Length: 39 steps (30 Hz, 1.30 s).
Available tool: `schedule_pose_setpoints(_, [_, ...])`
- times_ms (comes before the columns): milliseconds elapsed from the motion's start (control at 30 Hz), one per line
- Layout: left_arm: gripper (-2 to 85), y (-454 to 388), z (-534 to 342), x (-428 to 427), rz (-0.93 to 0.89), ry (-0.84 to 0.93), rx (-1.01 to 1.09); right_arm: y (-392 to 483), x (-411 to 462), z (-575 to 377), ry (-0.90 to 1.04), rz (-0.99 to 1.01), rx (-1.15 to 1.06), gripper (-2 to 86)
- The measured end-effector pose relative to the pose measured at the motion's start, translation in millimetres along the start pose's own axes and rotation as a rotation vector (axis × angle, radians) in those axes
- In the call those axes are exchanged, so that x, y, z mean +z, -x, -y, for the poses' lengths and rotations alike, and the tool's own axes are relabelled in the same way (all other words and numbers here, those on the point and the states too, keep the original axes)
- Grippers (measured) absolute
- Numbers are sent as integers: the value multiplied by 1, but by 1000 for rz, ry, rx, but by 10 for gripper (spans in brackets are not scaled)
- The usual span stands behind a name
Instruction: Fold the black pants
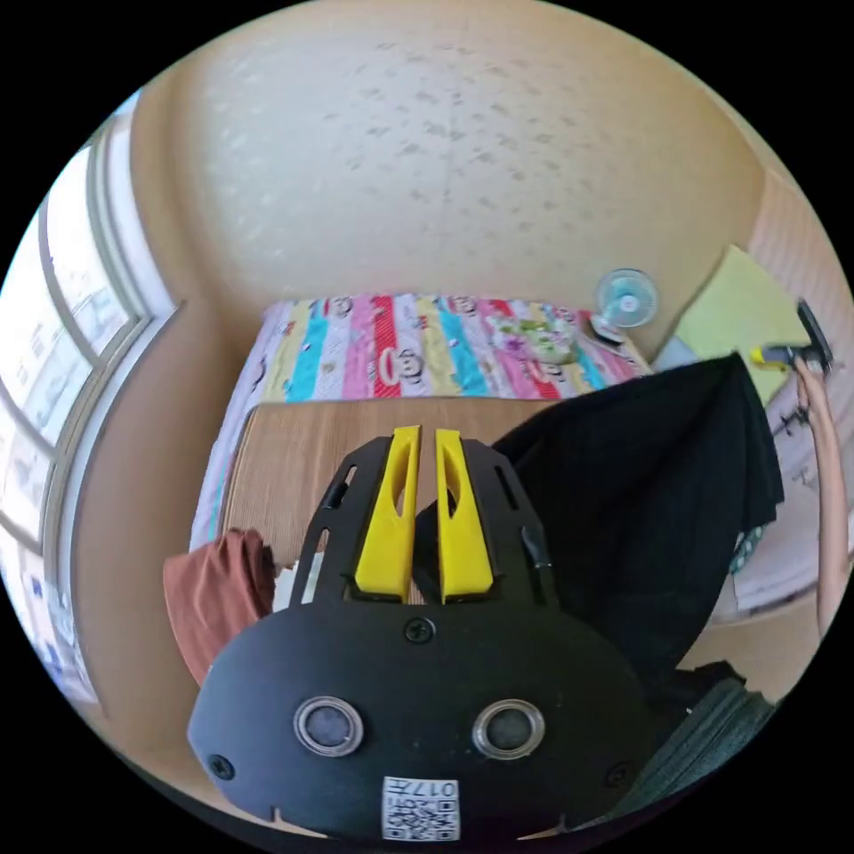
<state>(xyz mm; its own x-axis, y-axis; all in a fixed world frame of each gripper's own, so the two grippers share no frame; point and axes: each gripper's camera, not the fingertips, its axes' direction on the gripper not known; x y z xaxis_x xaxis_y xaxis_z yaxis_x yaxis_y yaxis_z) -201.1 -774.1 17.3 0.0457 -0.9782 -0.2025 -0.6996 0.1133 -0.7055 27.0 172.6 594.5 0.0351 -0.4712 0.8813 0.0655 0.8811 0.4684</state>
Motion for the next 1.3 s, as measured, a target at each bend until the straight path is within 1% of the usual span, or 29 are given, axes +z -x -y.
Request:
schedule_pose_setpoints(67, [89,45,-14,12,-90,48,-105,-52,40,-13,40,71,26,31])
schedule_pose_setpoints(100, [98,71,-35,23,-196,60,-163,-84,65,-29,74,110,64,25])
schedule_pose_setpoints(133, [103,93,-60,42,-275,117,-202,-116,94,-49,133,151,107,19])
schedule_pose_setpoints(167, [114,102,-73,54,-293,170,-228,-132,109,-60,166,176,132,17])
schedule_pose_setpoints(233, [168,137,-127,106,-329,425,-372,-190,167,-115,300,301,247,10])
schedule_pose_setpoints(267, [185,145,-139,117,-356,474,-416,-202,178,-129,328,334,281,9])
schedule_pose_setpoints(300, [192,159,-161,134,-436,536,-499,-223,194,-159,359,404,357,8])
schedule_pose_setpoints(333, [200,172,-176,147,-522,566,-591,-242,201,-189,351,481,435,6])
schedule_pose_setpoints(367, [204,178,-182,153,-564,576,-644,-250,202,-202,334,521,470,6])
schedule_pose_setpoints(433, [213,202,-191,172,-719,576,-847,-280,193,-251,223,692,608,5])
schedule_pose_setpoints(467, [214,207,-189,175,-747,571,-886,-287,189,-262,186,730,647,5])
schedule_pose_setpoints(533, [213,229,-180,192,-838,579,-1067,-318,165,-303,-7,875,802,4])
schedule_pose_setpoints(567, [213,235,-179,197,-854,578,-1125,-324,158,-312,-62,905,832,4])
schedule_pose_setpoints(633, [196,262,-176,209,-817,564,-1306,-342,128,-342,-257,976,913,4])
schedule_pose_setpoints(667, [187,269,-174,211,-789,561,-1326,-345,121,-349,-294,987,926,4])
schedule_pose_setpoints(700, [165,283,-168,213,-739,537,-1337,-348,109,-359,-347,1004,945,4])
schedule_pose_setpoints(733, [138,295,-157,216,-733,497,-1309,-350,99,-369,-384,1020,957,3])
schedule_pose_setpoints(767, [132,301,-151,219,-749,486,-1284,-350,94,-374,-398,1026,963,3])
schedule_pose_setpoints(800, [119,310,-139,226,-747,541,-1240,-351,85,-383,-422,1035,975,3])
schedule_pose_setpoints(833, [92,319,-124,230,-694,632,-1186,-352,75,-393,-436,1037,986,3])
schedule_pose_setpoints(867, [79,324,-114,231,-676,673,-1141,-353,71,-398,-438,1035,992,3])
schedule_pose_setpoints(933, [52,340,-69,236,-726,765,-862,-356,55,-417,-406,1008,1025,3])
schedule_pose_setpoints(967, [50,344,-55,234,-747,768,-772,-358,51,-422,-394,996,1039,4])
schedule_pose_setpoints(1033, [45,358,-6,206,-869,650,-421,-366,38,-443,-369,958,1114,4])
schedule_pose_setpoints(1067, [44,363,2,196,-866,625,-365,-369,35,-449,-373,950,1134,3])
schedule_pose_setpoints(1100, [42,375,11,178,-819,598,-331,-374,30,-458,-391,936,1176,3])
schedule_pose_setpoints(1167, [36,407,4,154,-683,526,-473,-383,26,-469,-426,931,1249,4])
schedule_pose_setpoints(1233, [5,457,-46,114,-483,359,-927,-396,30,-472,-474,968,1329,5])
schedule_pose_setpoints(1300, [4,472,-93,88,-469,212,-1174,-406,35,-463,-533,1021,1354,6])
